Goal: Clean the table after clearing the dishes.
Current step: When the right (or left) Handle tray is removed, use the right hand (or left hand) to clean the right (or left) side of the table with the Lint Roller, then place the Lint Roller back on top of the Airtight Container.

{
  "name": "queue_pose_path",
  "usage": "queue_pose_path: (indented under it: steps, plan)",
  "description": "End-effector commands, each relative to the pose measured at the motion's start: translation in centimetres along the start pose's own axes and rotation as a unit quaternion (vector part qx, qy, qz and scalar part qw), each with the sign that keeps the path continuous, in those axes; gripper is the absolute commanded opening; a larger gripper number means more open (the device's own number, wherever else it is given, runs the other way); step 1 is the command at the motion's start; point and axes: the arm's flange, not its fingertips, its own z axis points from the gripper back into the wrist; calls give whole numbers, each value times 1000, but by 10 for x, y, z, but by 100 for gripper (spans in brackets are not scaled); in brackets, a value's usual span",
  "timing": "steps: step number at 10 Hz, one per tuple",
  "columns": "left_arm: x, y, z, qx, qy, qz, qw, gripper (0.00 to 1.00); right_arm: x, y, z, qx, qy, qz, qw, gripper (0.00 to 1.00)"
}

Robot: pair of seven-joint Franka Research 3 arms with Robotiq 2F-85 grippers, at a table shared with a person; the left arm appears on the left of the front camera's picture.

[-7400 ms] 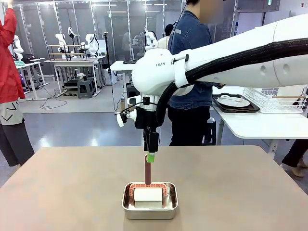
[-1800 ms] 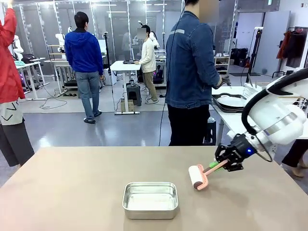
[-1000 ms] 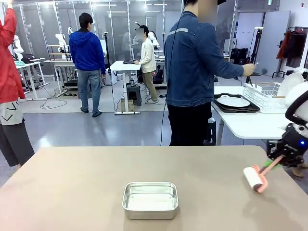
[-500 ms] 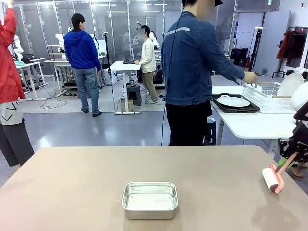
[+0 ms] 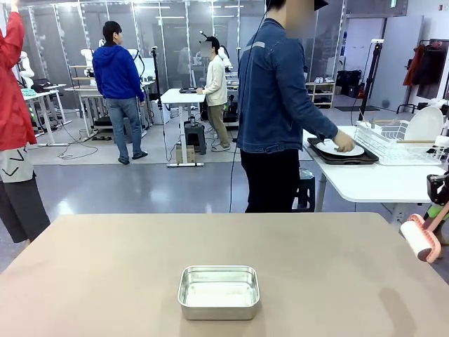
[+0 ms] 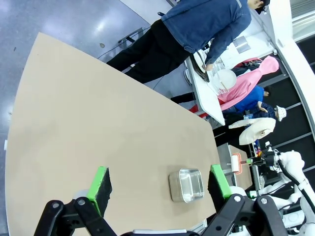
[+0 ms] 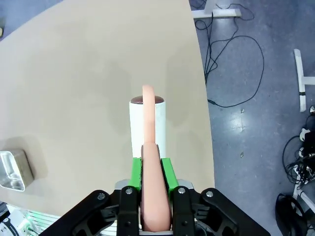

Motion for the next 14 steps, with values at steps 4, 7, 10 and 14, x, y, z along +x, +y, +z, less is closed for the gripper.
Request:
queue_pose_path:
  steps: [4,7,10,14]
  plan:
    - [-1,-1,2,-4,3,-2,1000,100,9,-4,-20,7,-1,-14,1000,21]
    - [-1,-1,2,-4,3,-2,1000,100,9,-4,-20,7,-1,-14,1000,21]
    - [-1,-1,2,-4,3,-2,1000,100,9,-4,-20,7,-1,-14,1000,21]
    - [-1,-1,2,-4,3,-2,1000,100,9,-4,-20,7,-1,-14,1000,21]
